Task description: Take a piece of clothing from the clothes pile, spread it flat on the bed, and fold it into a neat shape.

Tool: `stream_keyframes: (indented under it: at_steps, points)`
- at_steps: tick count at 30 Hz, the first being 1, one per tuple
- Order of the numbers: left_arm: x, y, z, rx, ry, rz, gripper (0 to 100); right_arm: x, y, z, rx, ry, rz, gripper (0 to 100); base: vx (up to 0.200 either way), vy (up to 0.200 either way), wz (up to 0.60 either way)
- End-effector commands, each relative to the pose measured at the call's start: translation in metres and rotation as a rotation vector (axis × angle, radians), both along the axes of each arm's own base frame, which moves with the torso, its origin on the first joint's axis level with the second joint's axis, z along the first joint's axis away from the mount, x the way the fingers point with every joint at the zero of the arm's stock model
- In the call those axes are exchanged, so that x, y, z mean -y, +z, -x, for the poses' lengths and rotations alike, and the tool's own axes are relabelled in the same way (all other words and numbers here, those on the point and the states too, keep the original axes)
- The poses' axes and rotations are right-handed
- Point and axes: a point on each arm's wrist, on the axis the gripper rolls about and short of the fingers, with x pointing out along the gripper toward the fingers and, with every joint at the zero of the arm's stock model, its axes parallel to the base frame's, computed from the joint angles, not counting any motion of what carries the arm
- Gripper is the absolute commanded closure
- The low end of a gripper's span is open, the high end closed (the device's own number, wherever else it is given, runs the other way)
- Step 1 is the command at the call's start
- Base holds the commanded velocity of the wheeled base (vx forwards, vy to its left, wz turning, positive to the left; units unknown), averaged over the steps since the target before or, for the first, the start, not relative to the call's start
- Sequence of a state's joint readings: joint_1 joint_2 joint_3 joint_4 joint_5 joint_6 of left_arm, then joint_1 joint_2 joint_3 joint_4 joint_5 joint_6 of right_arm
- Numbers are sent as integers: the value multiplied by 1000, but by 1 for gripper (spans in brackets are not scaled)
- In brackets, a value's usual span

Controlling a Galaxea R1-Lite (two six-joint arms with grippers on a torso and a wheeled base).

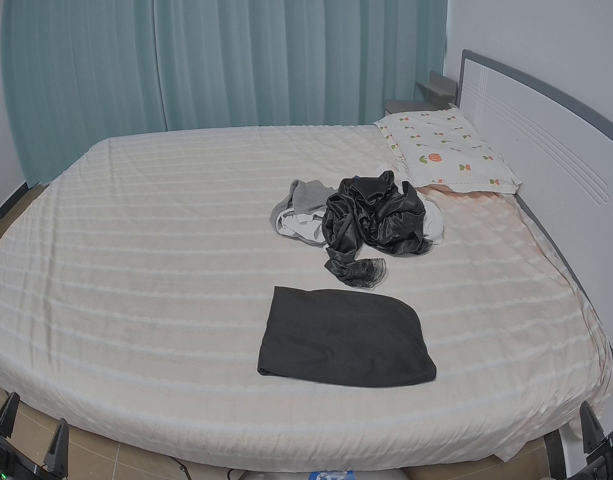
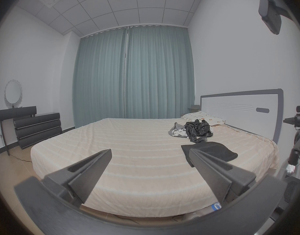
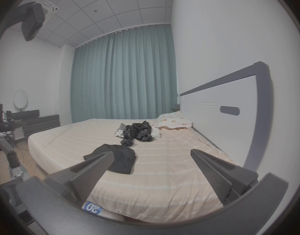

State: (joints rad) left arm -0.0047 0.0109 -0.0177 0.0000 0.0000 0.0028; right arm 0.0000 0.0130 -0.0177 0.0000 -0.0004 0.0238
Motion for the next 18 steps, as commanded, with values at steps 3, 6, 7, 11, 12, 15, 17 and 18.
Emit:
stream_keyframes:
  at_steps: [3,6,7,11,12,15,17,18]
  points:
    - [0,-5,-1,-7,-8,10,0,0,-5,0,-6,3,-1,0,0,0,0]
    - [0,-5,-1,-7,-6,6,0,0,-5,0,-6,3,2,0,0,0,0]
    - [0,-5,-1,-7,-6,6,0,0,-5,0,-6,3,2,0,0,0,0]
    - [0,-5,-1,-7,-6,6,0,0,-5,0,-6,3,2,0,0,0,0]
    - [0,-5,-1,-7,-8,7,0,0,-5,0,-6,3,2,0,0,0,0]
    - [0,-5,-1,-7,-6,6,0,0,-5,0,-6,3,1,0,0,0,0]
    - [0,-5,-1,-7,-6,6,0,0,-5,0,-6,3,1,0,0,0,0]
    - [0,-5,-1,-7,-6,6,0,0,-5,0,-6,3,1,0,0,0,0]
